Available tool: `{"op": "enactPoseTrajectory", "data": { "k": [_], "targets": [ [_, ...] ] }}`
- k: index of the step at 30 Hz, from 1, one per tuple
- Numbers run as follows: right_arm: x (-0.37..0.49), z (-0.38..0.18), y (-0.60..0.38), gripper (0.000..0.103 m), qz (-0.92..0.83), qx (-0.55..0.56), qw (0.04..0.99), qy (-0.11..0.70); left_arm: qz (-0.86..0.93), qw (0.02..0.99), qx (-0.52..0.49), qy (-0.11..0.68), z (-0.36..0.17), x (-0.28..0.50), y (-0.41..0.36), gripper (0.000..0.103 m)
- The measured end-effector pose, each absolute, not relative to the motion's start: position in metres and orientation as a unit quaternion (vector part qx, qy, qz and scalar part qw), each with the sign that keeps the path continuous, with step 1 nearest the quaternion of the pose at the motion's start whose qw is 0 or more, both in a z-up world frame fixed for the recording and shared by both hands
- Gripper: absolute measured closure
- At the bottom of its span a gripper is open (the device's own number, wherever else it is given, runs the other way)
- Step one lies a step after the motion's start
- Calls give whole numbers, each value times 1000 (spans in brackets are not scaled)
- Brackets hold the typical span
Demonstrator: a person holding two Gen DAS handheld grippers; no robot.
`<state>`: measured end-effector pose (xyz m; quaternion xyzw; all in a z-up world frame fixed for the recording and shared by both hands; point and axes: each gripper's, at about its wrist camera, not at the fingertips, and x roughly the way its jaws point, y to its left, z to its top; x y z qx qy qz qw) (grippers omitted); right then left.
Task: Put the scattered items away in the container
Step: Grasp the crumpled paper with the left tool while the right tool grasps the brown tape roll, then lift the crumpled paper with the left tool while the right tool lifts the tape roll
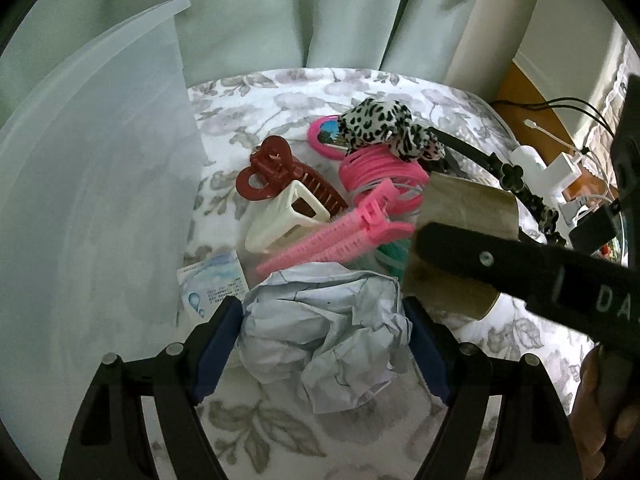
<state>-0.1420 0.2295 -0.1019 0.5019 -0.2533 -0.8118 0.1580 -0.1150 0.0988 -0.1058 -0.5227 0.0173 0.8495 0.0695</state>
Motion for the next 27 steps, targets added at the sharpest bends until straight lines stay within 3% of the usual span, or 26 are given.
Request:
{"op": "enactPoseTrajectory", "data": {
  "k": [8,27],
  "targets": [
    [-138,-88,224,92,-817,485,153,-273,849,73,-524,20,-104,-113,99,24],
    [-60,-19,233,93,-840,409,186,-305,868,57,-493,23,-50,-53,100,27]
  ]
}}
